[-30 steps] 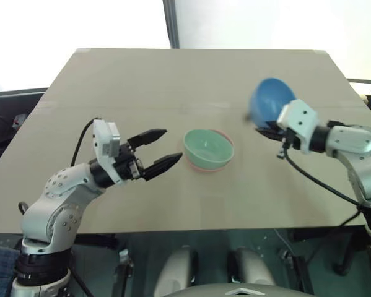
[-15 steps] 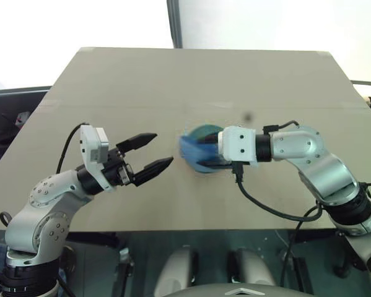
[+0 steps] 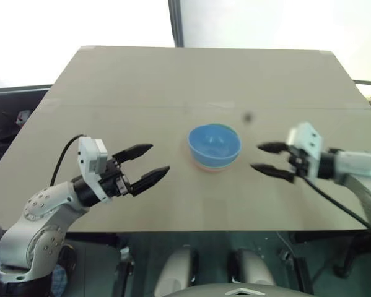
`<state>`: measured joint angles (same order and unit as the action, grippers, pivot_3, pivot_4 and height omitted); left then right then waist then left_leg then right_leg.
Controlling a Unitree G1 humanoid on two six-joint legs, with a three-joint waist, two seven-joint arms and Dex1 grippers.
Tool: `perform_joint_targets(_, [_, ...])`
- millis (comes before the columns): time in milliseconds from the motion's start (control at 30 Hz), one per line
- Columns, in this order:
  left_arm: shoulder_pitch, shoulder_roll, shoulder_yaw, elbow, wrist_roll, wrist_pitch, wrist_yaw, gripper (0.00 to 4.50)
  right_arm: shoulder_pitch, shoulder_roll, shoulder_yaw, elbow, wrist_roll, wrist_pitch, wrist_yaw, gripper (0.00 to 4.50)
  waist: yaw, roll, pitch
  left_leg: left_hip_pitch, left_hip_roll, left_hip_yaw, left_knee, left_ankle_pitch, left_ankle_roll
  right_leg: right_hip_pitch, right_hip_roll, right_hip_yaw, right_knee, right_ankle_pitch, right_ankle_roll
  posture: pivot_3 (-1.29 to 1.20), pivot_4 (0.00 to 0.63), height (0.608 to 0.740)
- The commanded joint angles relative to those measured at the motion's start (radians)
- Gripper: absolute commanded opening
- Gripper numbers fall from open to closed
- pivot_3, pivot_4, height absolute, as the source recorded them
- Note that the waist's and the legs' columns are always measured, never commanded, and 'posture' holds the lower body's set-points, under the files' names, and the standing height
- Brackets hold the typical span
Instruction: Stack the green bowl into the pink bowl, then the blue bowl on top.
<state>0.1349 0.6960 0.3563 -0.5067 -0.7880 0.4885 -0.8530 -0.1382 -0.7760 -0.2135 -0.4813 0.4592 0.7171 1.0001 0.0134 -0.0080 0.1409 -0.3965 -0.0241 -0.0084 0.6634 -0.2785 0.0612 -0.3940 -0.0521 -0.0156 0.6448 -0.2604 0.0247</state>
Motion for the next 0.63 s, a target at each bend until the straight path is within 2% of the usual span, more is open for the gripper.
perform_joint_targets(33, [0.031,0.012,0.046,-0.015,0.017,-0.031,-0.010,4.43,0.060,-0.015,-0.166,0.011,0.086,-0.037,0.030,2.82,-0.005,0.000,0.000,0.000,0.000,0.001,0.000,-0.001,0.001,0.000,0.000,0.000,0.000,0.000,0.000,0.00,0.150,0.740])
perform_joint_targets(133, [0.062,0.018,0.073,-0.002,0.018,-0.040,-0.031,4.43,0.142,-0.026,-0.273,0.062,0.121,-0.100,0.094,2.82,0.000,0.001,0.000,0.002,0.001,0.001,0.000,-0.001,0.002,0.001,0.001,0.000,0.001,0.000,0.000,0.00,0.150,0.740])
perform_joint_targets(233, [0.065,0.028,0.106,0.003,-0.004,-0.036,-0.047,4.43,0.183,-0.043,-0.324,0.080,0.156,-0.127,0.133,2.82,0.002,0.001,0.000,0.002,0.001,0.001,0.001,-0.001,0.002,0.002,0.001,0.000,0.001,0.000,0.000,0.00,0.150,0.740])
perform_joint_targets(633, [0.076,0.036,0.149,0.008,-0.005,-0.049,-0.098,4.43,0.221,-0.066,-0.342,0.048,0.249,-0.157,0.160,2.82,0.002,0.001,0.000,0.002,0.001,0.001,0.002,-0.001,0.002,0.002,0.001,0.000,0.000,0.000,-0.001,0.00,0.150,0.740])
